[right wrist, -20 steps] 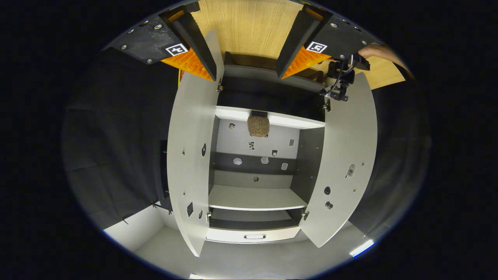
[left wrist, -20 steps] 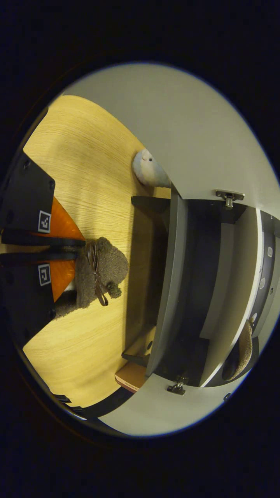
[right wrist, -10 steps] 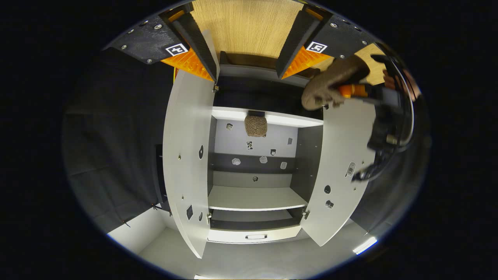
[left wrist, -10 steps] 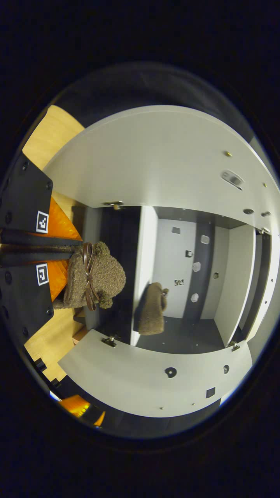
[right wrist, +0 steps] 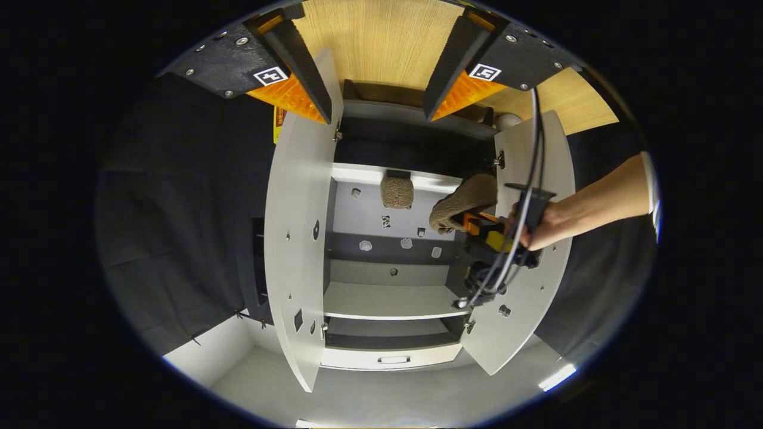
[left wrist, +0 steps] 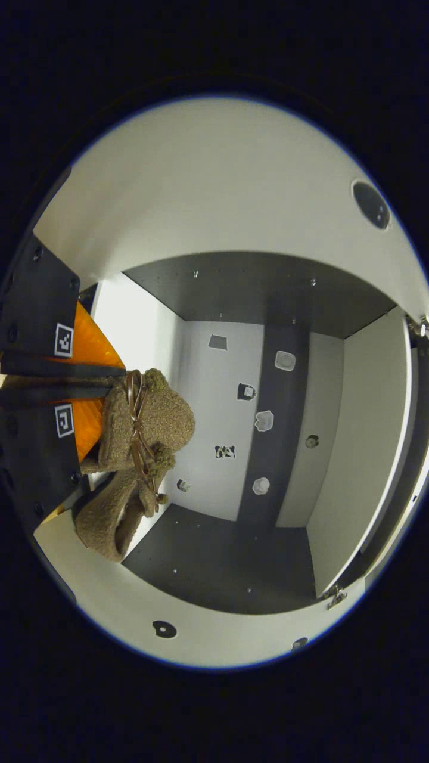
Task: Grab one shoe with the right hand and put it into the shoe cabinet, grab the other shoe with the left hand and put it into the shoe cabinet; then close the right door with the right hand and the left door with the left hand.
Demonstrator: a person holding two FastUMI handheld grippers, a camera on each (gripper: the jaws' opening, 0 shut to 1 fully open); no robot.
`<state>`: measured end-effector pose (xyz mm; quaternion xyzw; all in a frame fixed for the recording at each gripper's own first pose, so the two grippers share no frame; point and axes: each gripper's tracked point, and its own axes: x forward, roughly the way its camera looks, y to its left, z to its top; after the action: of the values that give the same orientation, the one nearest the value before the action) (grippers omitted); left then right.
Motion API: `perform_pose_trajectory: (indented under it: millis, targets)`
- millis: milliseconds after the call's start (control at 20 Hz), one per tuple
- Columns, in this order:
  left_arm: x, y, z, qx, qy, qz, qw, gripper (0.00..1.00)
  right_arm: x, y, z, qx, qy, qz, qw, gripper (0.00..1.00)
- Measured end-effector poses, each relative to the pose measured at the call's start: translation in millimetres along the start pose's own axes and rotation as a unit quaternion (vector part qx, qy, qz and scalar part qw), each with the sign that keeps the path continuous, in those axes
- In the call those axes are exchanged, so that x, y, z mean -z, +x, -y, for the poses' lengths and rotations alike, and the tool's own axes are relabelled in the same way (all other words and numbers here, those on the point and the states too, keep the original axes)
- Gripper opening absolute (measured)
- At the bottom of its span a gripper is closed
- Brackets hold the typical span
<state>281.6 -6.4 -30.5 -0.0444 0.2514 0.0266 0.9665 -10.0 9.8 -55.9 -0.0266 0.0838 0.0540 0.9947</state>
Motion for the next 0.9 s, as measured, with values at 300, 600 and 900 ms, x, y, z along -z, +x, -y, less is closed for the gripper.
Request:
perform_pose_trajectory:
  millis: [300, 600, 900]
  targets:
    - [11.4, 76.1, 6.2, -0.017, -0.019, -0.078, 0.997, 0.14, 6.3, -7.0, 16.6, 0.029, 0.000, -0.013, 1.000, 0.98]
    - [14.5, 82.3, -0.3, -0.028, -0.004, -0.092, 0.995, 0.47, 5.2, -12.2, 29.3, 0.048, 0.002, -0.009, 0.999, 0.94]
    - [-9.8, 37.9, -2.9, -0.012, 0.012, -0.041, 0.999, 0.98, 4.3, -9.6, 25.5, 0.041, 0.008, -0.002, 0.999, 0.94]
